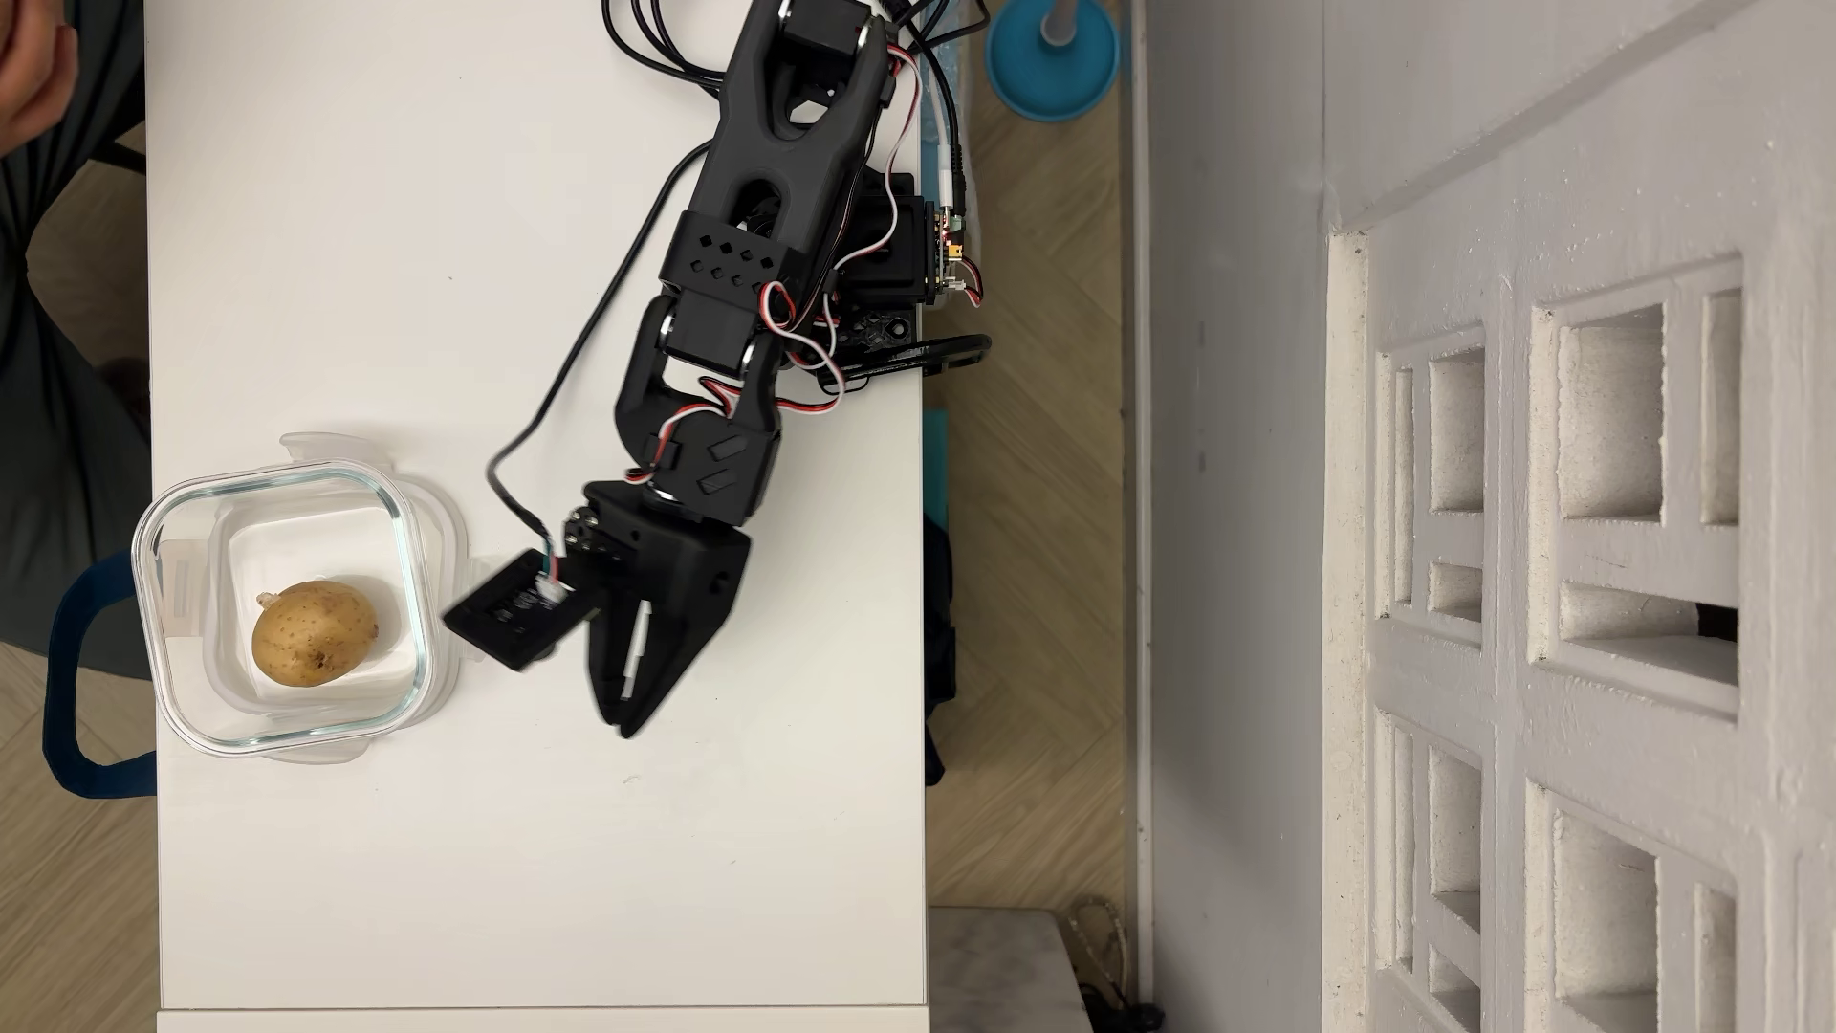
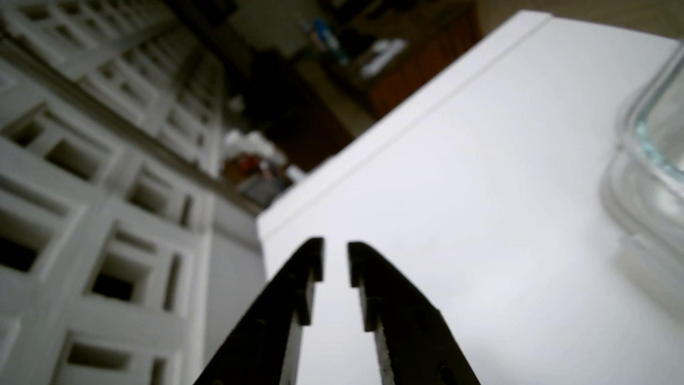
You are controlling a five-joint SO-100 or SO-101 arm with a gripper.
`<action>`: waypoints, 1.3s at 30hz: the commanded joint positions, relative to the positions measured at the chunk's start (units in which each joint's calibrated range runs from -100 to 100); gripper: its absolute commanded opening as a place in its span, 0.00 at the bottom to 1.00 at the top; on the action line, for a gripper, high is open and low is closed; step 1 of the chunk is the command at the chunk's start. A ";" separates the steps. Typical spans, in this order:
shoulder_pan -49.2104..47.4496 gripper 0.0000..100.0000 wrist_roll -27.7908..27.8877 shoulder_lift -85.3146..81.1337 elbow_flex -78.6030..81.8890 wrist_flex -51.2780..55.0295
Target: Grab the potato and put it in box
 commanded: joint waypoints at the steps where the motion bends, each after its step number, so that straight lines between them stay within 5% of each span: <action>1: -4.92 0.04 0.17 -0.65 0.02 4.19; 6: -5.98 0.04 0.17 -1.42 0.02 14.56; 16: -6.90 0.04 -0.33 -1.68 0.02 17.61; 28: -36.63 0.04 2.91 -1.76 0.02 12.91; 39: -37.23 0.04 3.41 -1.25 0.02 23.46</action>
